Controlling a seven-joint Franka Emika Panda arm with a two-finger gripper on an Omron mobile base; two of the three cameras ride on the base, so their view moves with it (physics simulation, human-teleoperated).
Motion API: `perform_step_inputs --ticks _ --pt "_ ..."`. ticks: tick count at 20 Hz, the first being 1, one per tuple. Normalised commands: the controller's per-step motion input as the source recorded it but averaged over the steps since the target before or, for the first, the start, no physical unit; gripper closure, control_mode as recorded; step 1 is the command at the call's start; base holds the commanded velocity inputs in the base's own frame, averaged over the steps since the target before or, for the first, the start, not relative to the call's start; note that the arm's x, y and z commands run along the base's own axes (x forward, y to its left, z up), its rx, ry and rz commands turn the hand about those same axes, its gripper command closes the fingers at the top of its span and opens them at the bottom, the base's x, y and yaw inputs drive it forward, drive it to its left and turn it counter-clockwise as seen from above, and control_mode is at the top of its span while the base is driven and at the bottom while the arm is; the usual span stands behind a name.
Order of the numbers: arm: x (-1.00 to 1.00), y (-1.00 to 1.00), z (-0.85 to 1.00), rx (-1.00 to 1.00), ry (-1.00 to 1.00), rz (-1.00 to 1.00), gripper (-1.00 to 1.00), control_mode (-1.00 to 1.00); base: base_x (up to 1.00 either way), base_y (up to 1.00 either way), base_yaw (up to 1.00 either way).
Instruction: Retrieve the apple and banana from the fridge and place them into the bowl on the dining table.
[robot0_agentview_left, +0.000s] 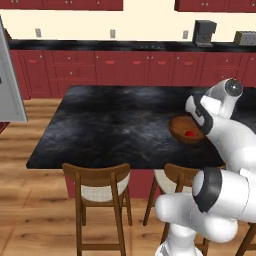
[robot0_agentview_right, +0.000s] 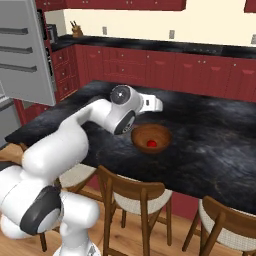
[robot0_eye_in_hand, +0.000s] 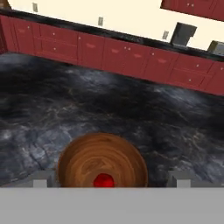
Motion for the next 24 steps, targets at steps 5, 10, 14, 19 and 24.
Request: perform_step_inputs --ticks 5,10,14,19,24 --pt "-0.9 0.6 0.8 0.18 -0.11 -0.09 -1.0 -1.0 0.0 0.0 0.0" --pt "-0.99 0.33 0.78 0.25 0.01 -0.01 -1.0 -1.0 0.0 0.0 0.0" --pt "-1.0 0.37 0.37 0.14 0.06 0.0 -1.0 -1.0 0.0 0.0 0.0" --pt "-0.94 0.43 -0.22 0.03 0.04 0.02 -1.0 -1.0 0.0 0.0 0.0" --pt "-0.84 0.09 -0.4 0.13 0.06 0.12 -1.0 -1.0 0.0 0.0 0.0"
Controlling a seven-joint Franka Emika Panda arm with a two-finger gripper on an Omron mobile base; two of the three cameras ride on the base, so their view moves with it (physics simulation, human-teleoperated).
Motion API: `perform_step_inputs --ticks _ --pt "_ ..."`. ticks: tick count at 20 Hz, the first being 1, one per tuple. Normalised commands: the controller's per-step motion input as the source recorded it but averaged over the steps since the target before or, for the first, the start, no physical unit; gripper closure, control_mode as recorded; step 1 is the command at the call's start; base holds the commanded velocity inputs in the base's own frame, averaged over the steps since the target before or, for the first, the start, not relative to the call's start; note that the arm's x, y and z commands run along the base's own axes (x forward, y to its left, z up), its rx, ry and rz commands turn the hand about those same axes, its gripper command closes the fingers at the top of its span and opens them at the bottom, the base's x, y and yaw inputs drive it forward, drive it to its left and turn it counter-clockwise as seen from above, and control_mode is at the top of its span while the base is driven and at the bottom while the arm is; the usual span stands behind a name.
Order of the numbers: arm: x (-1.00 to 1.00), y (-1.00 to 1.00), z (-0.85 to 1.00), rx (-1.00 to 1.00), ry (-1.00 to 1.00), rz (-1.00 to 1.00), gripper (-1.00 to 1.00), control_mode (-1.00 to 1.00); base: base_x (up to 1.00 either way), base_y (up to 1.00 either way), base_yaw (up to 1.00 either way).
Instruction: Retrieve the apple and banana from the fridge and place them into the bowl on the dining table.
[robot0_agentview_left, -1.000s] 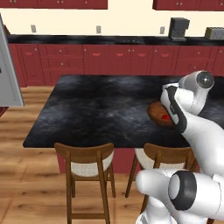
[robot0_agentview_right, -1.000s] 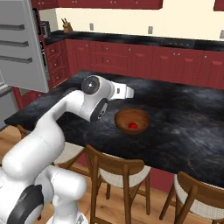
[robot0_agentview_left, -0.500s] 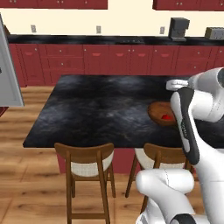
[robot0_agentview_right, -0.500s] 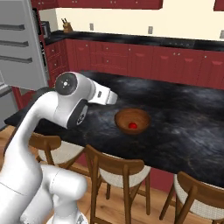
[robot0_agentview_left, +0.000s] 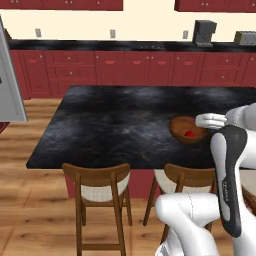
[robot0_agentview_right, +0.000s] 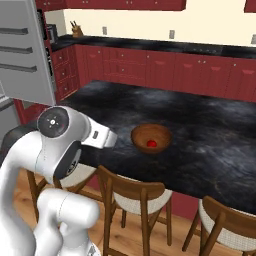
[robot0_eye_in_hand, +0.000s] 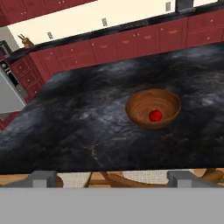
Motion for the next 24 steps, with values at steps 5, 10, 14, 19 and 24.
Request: perform_step_inputs --ticks 5,10,14,19,24 --pt "-0.62 0.28 -0.03 0.06 0.13 0.11 -1.0 -1.0 0.0 0.0 0.0" --pt "-0.02 0.39 0.0 -0.02 0.19 0.09 -1.0 -1.0 0.0 0.0 0.0" --pt "0.06 0.06 0.0 0.0 0.04 0.0 -1.0 1.0 0.12 0.04 0.01" --pt "0.0 0.0 0.0 0.0 0.0 0.0 -1.0 1.0 -0.04 0.58 0.33" --pt "0.0 0.0 0.0 0.0 0.0 0.0 -1.0 1.0 -0.04 1.0 0.45"
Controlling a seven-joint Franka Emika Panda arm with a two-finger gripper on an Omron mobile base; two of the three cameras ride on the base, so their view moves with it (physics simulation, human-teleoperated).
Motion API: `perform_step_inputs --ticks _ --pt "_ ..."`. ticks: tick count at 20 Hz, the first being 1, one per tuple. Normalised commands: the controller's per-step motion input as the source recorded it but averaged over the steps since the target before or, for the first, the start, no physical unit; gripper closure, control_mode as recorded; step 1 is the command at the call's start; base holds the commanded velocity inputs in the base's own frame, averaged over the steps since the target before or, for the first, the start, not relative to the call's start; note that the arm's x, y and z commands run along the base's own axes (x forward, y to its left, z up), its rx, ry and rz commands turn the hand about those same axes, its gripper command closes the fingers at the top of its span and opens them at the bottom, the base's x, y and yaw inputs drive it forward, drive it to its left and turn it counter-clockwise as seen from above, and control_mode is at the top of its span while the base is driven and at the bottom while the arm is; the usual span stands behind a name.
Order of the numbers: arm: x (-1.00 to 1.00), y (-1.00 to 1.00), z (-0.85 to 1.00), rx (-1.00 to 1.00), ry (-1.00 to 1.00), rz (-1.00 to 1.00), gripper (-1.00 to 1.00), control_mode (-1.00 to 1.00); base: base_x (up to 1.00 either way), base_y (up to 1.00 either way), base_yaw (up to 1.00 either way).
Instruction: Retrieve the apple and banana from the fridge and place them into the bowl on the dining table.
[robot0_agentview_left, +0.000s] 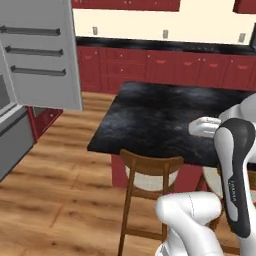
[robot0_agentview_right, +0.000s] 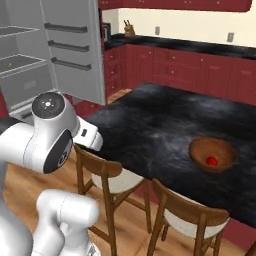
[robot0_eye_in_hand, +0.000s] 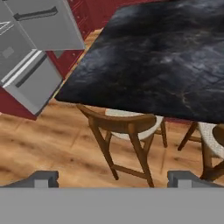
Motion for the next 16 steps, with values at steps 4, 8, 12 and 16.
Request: perform_step_inputs --ticks 4,8,12,16 --pt "0.0 0.0 0.0 0.0 0.0 0.0 -1.0 1.0 0.13 1.0 0.47" --pt "0.0 0.0 0.0 0.0 0.0 0.0 -1.0 1.0 0.45 1.0 0.43" --pt "0.0 0.0 0.0 0.0 0.0 0.0 -1.0 1.0 0.83 0.84 0.37" --pt "0.0 0.0 0.0 0.0 0.0 0.0 -1.0 1.0 1.0 0.58 0.34"
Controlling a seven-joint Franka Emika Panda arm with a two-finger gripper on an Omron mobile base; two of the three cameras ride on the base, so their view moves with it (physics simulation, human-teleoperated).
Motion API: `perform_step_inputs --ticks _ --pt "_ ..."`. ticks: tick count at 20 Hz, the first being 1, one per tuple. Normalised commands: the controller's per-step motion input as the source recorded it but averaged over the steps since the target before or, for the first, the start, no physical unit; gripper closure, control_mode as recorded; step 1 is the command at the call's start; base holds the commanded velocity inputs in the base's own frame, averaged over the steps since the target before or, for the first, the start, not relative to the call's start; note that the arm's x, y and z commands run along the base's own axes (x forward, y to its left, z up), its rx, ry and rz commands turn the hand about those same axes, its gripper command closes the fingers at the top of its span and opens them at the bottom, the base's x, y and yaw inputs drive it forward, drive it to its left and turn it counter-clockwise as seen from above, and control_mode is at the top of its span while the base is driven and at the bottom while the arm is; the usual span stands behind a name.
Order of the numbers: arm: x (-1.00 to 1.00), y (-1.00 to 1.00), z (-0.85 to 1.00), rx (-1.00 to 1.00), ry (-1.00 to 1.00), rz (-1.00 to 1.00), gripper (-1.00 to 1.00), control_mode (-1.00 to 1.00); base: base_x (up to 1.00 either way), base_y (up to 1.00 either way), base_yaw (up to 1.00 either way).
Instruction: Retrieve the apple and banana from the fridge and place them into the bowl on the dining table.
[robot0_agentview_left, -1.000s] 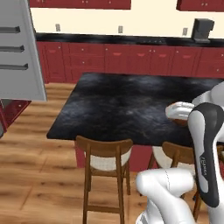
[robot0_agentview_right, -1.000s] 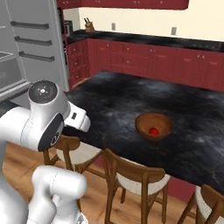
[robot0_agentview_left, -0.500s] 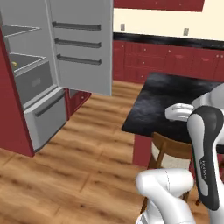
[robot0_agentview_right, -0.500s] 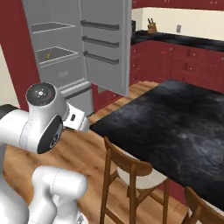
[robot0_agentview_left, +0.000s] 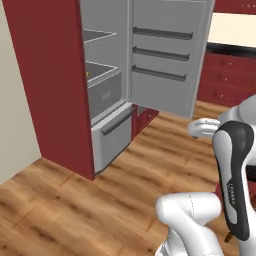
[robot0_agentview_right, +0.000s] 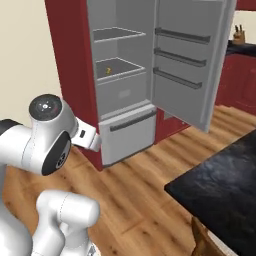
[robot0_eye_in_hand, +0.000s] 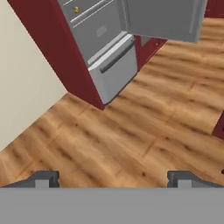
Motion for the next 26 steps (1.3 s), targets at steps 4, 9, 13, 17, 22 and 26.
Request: perform_step_inputs --ticks 4,9,13,17,22,26 --pt "0.0 0.0 0.0 0.0 0.0 0.0 -1.0 1.0 1.0 0.11 0.22" --pt "0.0 0.0 0.0 0.0 0.0 0.0 -1.0 1.0 0.88 -0.04 0.15" --pt "0.0 0.0 0.0 0.0 0.0 0.0 -1.0 1.0 0.92 -0.26 0.22" --pt "0.0 0.0 0.0 0.0 0.0 0.0 -1.0 1.0 0.83 -0.37 0.27" --pt "0.0 0.0 0.0 0.0 0.0 0.0 -1.0 1.0 0.56 -0.47 0.34" --pt "0.0 0.0 0.0 0.0 0.0 0.0 -1.0 1.0 0.39 -0.41 0.39"
